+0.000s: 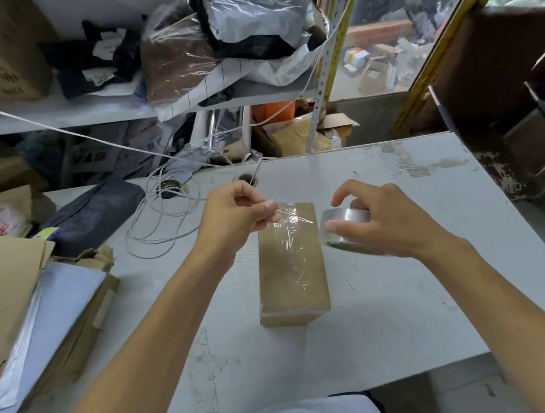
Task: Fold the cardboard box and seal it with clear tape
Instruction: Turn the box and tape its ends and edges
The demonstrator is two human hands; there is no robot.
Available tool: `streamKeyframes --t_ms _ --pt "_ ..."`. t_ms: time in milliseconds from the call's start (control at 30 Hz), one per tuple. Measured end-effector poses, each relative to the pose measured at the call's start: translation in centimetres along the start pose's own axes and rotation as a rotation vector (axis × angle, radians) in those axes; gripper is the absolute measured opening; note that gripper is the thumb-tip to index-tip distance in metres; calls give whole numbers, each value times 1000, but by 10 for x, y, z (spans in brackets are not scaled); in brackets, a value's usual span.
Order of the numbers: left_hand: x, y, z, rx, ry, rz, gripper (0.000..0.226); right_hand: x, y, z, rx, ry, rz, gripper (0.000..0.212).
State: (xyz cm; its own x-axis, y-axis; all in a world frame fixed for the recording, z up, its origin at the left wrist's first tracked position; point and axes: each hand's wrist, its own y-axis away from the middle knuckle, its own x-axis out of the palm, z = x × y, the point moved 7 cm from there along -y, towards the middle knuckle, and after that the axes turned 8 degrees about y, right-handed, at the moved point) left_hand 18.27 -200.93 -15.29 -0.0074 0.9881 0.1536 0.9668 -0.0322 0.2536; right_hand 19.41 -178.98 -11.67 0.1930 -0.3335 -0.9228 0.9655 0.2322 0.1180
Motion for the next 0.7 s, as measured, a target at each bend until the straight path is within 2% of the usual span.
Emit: streamKeyframes --t_ms 133,267,333,400,500,533,700 --pt "-4 -5 2 -12 -19 -42 15 7 -1 -11 53 -257 124 22" --pt "-9 -10 4 -9 -44 -106 15 9 1 -16 32 -428 232 32" --pt "-11 -12 7 -15 -46 -127 18 9 1 -19 37 -513 265 30" --pt "-14 -12 11 -16 -52 -145 19 12 -8 -28 89 -433 245 24" --pt "-20 -15 20 -32 -43 -183 22 15 -28 -47 192 -54 167 28" --pt "-20 -19 21 -38 -40 -186 23 15 -34 -50 220 -2 150 30" --pt "-29 -44 28 -118 -7 -230 19 20 -64 -52 216 49 92 36"
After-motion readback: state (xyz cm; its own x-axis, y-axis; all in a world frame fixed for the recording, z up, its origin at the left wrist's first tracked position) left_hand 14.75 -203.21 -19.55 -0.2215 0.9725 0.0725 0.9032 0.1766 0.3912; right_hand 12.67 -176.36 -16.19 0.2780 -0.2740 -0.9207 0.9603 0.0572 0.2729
